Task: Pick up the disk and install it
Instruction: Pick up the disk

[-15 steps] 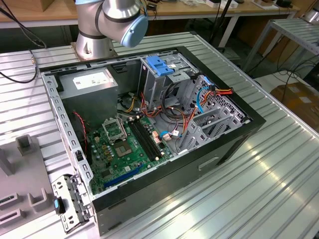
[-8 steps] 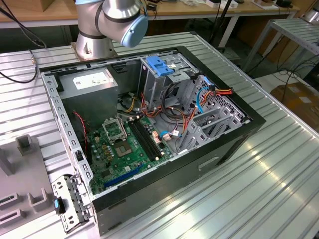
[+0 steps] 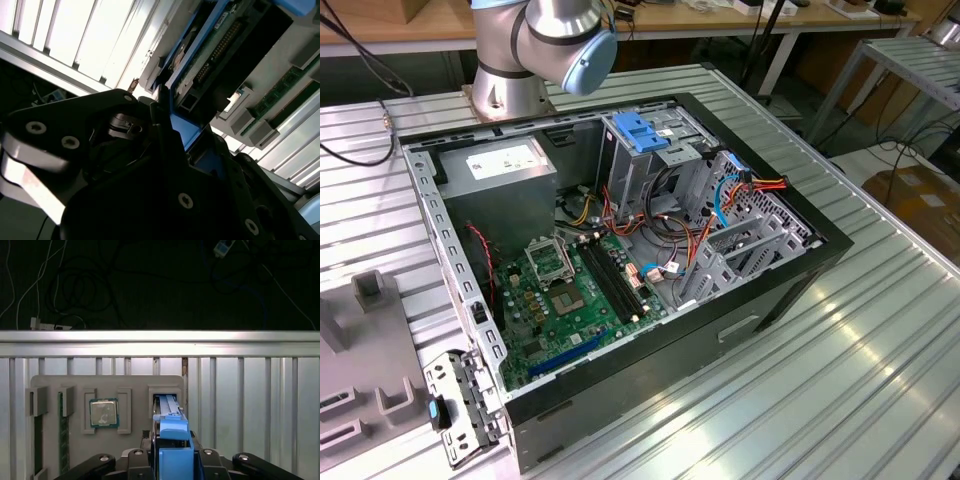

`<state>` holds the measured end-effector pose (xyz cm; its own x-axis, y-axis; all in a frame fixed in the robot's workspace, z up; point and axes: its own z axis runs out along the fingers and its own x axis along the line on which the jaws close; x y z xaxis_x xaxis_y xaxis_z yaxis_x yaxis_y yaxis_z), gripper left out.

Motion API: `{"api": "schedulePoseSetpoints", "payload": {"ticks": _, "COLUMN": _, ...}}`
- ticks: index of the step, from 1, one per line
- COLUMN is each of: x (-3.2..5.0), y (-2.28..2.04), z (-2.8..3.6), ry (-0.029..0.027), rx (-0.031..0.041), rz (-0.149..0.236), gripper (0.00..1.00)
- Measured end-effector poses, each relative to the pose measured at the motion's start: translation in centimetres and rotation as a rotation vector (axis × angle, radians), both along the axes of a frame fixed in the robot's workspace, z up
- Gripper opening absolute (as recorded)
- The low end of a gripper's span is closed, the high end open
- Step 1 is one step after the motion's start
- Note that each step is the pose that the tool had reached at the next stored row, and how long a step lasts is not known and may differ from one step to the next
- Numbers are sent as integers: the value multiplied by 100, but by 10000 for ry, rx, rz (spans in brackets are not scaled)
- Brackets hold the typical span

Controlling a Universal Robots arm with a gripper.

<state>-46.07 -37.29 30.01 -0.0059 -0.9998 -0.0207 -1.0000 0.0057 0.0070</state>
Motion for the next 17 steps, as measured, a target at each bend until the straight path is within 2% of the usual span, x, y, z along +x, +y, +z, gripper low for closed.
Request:
{"api": "schedulePoseSetpoints", "payload": {"ticks": 11, "x": 0, "y": 0, "z": 191, "ry": 0, "rx": 4, "rz": 0, "gripper": 37}}
{"api": "schedulePoseSetpoints", "payload": {"ticks": 12, "x": 0, "y": 0, "z": 226, "ry": 0, "rx": 4, "rz": 0, "gripper": 37}}
{"api": "schedulePoseSetpoints", "payload": {"ticks": 17, "x": 0, "y": 0, "z": 301, "ry": -1, "rx": 4, "rz": 0, "gripper": 37}}
